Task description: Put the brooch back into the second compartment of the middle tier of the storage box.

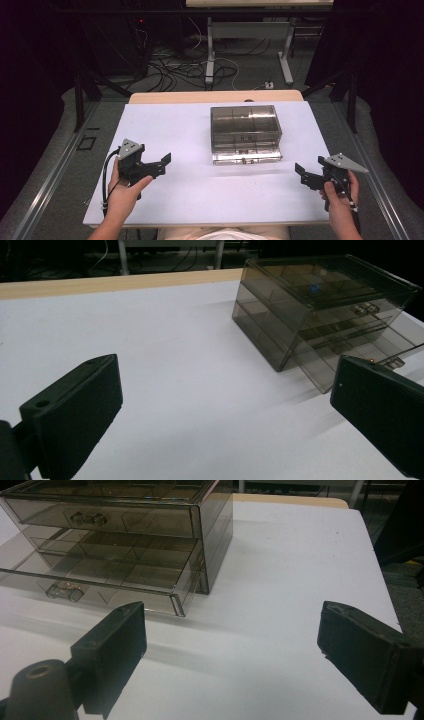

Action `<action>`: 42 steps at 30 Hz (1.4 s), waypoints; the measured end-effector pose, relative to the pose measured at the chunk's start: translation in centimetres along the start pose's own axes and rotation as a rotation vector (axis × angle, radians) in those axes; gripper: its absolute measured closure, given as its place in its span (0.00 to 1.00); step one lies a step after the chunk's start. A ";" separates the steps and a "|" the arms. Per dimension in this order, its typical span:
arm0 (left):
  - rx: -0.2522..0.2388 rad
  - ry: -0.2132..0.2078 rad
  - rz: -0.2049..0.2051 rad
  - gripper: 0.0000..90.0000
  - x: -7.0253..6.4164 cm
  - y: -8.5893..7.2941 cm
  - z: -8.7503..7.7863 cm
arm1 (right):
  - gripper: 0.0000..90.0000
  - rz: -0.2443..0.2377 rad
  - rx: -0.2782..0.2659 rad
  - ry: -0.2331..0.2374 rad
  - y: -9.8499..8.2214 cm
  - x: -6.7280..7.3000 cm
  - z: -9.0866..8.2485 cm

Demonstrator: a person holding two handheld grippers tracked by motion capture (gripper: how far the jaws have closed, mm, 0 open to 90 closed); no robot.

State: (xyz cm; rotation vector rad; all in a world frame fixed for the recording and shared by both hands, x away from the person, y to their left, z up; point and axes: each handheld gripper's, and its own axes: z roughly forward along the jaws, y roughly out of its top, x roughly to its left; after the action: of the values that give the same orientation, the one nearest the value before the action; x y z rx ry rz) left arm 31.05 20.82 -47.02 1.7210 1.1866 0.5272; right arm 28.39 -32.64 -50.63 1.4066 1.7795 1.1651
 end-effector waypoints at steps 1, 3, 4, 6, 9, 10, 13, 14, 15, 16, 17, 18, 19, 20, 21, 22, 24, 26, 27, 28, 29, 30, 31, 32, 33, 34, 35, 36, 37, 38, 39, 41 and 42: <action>-0.003 0.004 -0.001 0.00 0.2 -0.2 0.0 | 0.14 0.001 0.000 0.000 0.0 0.0 0.0; -0.002 0.008 -0.017 0.00 0.5 -0.6 0.0 | 0.14 0.002 0.000 0.000 0.0 0.0 0.0; 0.005 0.011 -0.021 0.00 0.7 -0.8 0.0 | 0.14 0.000 -0.001 0.001 0.0 0.0 0.0; 0.008 0.018 -0.029 0.00 1.0 -1.2 0.0 | 0.14 0.003 0.000 0.001 0.0 0.0 0.0; 0.008 0.024 -0.042 0.00 1.3 -1.6 0.1 | 0.14 0.001 -0.003 0.000 0.0 0.0 0.0; 0.006 0.025 -0.043 0.00 1.4 -1.7 0.2 | 0.14 -0.001 -0.002 -0.001 0.0 0.0 0.0; 0.000 0.031 -0.044 0.00 1.8 -2.1 0.3 | 0.14 0.001 0.001 0.001 0.0 0.0 0.0; -0.001 0.030 -0.050 0.00 1.9 -2.2 0.4 | 0.14 0.003 -0.023 -0.008 -0.1 0.1 0.2; -0.002 0.030 -0.049 0.00 2.0 -2.3 0.4 | 0.14 0.006 0.000 0.001 0.0 0.1 0.0; 0.000 0.030 -0.049 0.00 2.1 -2.4 0.5 | 0.14 0.006 0.002 0.003 0.0 0.1 0.0; 0.000 0.032 -0.052 0.00 2.2 -2.5 0.5 | 0.14 0.003 0.001 0.003 0.0 0.0 0.0; 0.001 0.034 -0.047 0.00 2.3 -2.5 0.6 | 0.14 -0.002 0.000 0.002 0.0 0.0 0.0; -0.001 0.039 -0.038 0.00 2.4 -2.6 0.6 | 0.14 -0.005 0.004 0.001 0.0 0.0 0.0; -0.003 0.041 -0.041 0.00 2.4 -2.7 0.7 | 0.14 -0.006 0.007 0.001 0.0 -0.1 0.0; 0.000 0.043 -0.035 0.00 2.5 -2.7 0.7 | 0.14 -0.004 0.007 0.005 0.1 -0.1 -0.1; -0.002 0.047 -0.031 0.00 2.6 -2.8 0.8 | 0.14 -0.002 0.008 0.004 0.1 -0.1 -0.1; 0.006 0.052 -0.027 0.00 2.8 -3.0 0.9 | 0.13 -0.005 0.008 0.005 0.1 -0.1 -0.1; 0.006 0.051 -0.034 0.00 2.9 -3.1 0.9 | 0.14 -0.008 0.007 0.004 0.1 -0.1 -0.1; 0.013 0.059 -0.026 0.00 3.1 -3.3 1.0 | 0.14 -0.002 0.008 0.006 0.1 0.0 -0.1; 0.017 0.059 -0.034 0.00 3.3 -3.4 1.1 | 0.13 -0.007 0.006 0.004 0.1 -0.1 -0.1; 0.020 0.058 -0.040 0.00 3.4 -3.5 1.2 | 0.14 -0.006 0.007 0.005 0.1 -0.1 -0.1; 0.025 0.059 -0.039 0.00 3.5 -3.6 1.2 | 0.14 -0.005 0.008 0.006 0.1 -0.1 -0.1; 0.029 0.065 -0.035 0.00 3.7 -3.6 1.2 | 0.14 -0.005 0.012 0.002 0.1 0.0 -0.1; 0.033 0.064 -0.040 0.00 3.8 -3.7 1.3 | 0.14 -0.005 0.005 0.005 0.1 0.0 -0.1; 0.036 0.065 -0.038 0.00 3.9 -3.8 1.3 | 0.14 -0.005 0.003 0.005 0.1 0.0 0.0; 0.035 0.066 -0.044 0.00 3.9 -3.8 1.4 | 0.14 -0.006 0.004 0.005 0.1 0.0 0.0; 0.036 0.068 -0.040 0.00 4.0 -3.9 1.4 | 0.14 -0.001 0.004 0.005 0.0 0.0 0.0; 0.038 0.066 -0.042 0.00 4.0 -3.9 1.4 | 0.14 0.000 0.005 0.006 0.1 0.0 0.0; 0.041 0.066 -0.043 0.00 4.1 -4.0 1.5 | 0.14 0.001 0.002 0.006 0.0 0.1 0.0; 0.044 0.065 -0.050 0.00 4.1 -4.0 1.5 | 0.14 -0.001 0.004 0.005 0.1 0.1 0.0; 0.044 0.064 -0.049 0.00 4.1 -4.1 1.6 | 0.13 0.001 0.004 0.006 0.1 0.1 0.0; 0.044 0.065 -0.047 0.00 4.1 -4.1 1.5 | 0.14 -0.003 0.003 0.006 0.1 0.0 0.0; 0.041 0.062 -0.051 0.00 4.1 -4.1 1.5 | 0.14 -0.008 0.002 0.005 0.1 0.0 0.0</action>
State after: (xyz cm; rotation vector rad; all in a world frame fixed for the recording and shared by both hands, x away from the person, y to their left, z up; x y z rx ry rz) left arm 32.05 24.10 -51.97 1.7153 1.2895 0.5317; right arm 28.42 -32.66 -50.56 1.3973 1.7887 1.1646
